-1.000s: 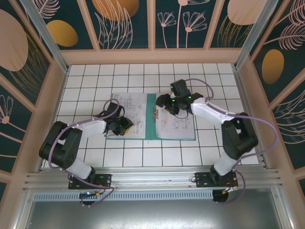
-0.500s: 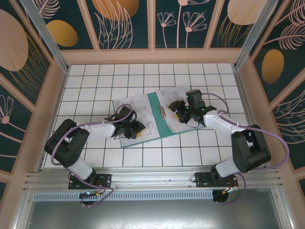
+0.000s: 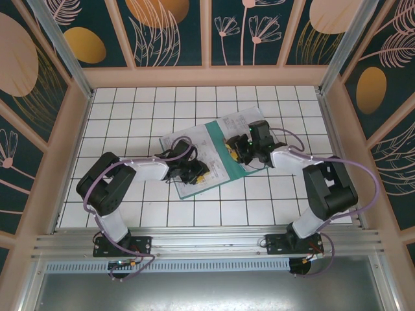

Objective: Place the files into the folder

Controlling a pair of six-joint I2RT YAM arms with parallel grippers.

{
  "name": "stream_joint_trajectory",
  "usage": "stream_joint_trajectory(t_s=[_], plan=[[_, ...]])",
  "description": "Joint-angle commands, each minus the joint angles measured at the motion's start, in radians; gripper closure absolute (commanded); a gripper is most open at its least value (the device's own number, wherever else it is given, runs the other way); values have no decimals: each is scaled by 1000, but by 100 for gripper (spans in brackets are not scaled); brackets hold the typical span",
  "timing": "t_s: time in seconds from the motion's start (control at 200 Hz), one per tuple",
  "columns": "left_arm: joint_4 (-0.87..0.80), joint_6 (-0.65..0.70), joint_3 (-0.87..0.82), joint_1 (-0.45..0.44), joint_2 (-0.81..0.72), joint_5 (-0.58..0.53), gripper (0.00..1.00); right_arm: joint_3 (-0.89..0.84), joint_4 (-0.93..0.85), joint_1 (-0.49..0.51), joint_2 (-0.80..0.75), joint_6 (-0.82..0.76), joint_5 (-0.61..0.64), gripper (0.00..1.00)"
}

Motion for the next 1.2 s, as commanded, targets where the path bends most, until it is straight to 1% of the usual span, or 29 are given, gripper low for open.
stream_joint_trajectory(t_s=[0.0,0.165,0.275,0.4,0.56,0.856,1.196], plan=[[-29,19,-2,-10,39,-14,66,51,13,-5,28,3,20,53],[-25,13,-8,-12,35,-19,66,99,-15,-5,81,-20,26,54],[-21,13,-10,-12,36,-17,66,107,-18,-11,103,-16,28,59],[-24,13,-8,-13,36,-18,66,135,-66,-13,117,-38,45,65],[-30,16,-4,-12,33,-21,66,141,-87,-16,129,-54,60,68],[-41,18,-3,-11,26,-30,66,150,-91,-21,148,-75,66,80],[-43,17,-3,-12,23,-34,67,144,-91,-20,149,-77,71,85]])
